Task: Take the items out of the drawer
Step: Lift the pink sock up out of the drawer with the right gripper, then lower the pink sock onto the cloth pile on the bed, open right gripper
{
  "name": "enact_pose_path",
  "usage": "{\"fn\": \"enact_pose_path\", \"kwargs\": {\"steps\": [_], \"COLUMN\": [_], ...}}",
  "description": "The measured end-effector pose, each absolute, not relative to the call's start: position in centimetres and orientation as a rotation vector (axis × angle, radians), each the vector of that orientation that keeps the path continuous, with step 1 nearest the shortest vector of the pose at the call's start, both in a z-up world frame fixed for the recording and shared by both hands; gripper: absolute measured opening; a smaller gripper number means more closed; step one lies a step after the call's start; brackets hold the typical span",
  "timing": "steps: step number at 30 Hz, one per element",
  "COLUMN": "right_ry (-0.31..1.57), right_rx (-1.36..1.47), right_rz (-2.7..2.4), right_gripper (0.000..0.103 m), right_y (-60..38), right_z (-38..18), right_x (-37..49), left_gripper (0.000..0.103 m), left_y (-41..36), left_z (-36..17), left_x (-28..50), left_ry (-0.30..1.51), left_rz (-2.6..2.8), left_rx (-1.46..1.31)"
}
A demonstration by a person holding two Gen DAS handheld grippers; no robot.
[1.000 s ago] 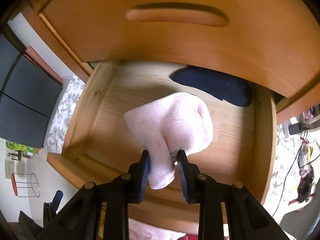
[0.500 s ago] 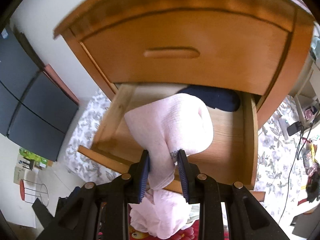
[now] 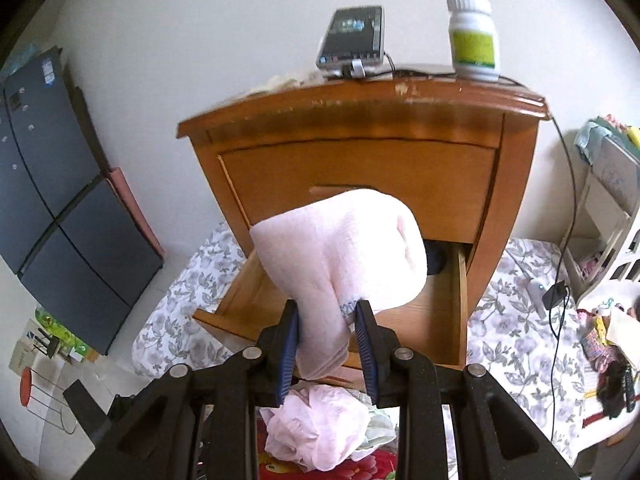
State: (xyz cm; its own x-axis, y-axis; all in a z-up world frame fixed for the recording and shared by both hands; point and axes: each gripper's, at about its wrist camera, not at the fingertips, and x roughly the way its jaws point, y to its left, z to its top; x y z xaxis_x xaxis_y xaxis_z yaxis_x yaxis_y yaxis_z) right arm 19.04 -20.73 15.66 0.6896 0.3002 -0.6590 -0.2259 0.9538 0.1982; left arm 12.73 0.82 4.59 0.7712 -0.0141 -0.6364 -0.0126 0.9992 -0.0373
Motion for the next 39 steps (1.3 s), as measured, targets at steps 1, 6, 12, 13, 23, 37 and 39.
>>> {"fn": "enact_pose_path", "kwargs": {"steps": [1, 6, 12, 13, 23, 37, 39], "right_ry": [0.748, 0.701, 0.689, 0.690, 0.724, 0.856, 0.871], "right_rx": [0.099, 0.060, 0.050, 0.047, -0.030, 0.014, 0.021], "right_rz": [0.293, 0.294, 0.300, 0.303, 0.289, 0.226, 0.208], "right_gripper": [0.030, 0.030, 0.030, 0.030, 0.030, 0.030, 0.030], "right_y": [-20.9, -20.9, -21.1, -21.1, -19.9, -18.6, -18.6], "right_z": [15.9, 16.7, 16.5, 16.5, 13.5, 4.5, 3.5], "right_x": [18.6, 16.2, 14.0, 13.8, 12.1, 13.6, 13.8], "left_gripper": [0.098, 0.098, 0.098, 0.098, 0.098, 0.098, 0.098], "left_y": [0.7, 0.5, 0.4, 0.4, 0.2, 0.9, 0.9], "left_z": [4.8, 6.2, 7.2, 7.3, 7.7, 5.7, 5.4], "left_x": [12.5, 11.5, 10.4, 10.3, 9.9, 10.7, 10.8], "left_ry": [0.685, 0.666, 0.650, 0.649, 0.646, 0.692, 0.699], "left_rz": [-0.003, -0.002, -0.002, -0.002, -0.010, 0.005, 0.000], "left_rx": [-0.041, -0.044, -0.041, -0.040, -0.035, -0.044, -0.041]}}
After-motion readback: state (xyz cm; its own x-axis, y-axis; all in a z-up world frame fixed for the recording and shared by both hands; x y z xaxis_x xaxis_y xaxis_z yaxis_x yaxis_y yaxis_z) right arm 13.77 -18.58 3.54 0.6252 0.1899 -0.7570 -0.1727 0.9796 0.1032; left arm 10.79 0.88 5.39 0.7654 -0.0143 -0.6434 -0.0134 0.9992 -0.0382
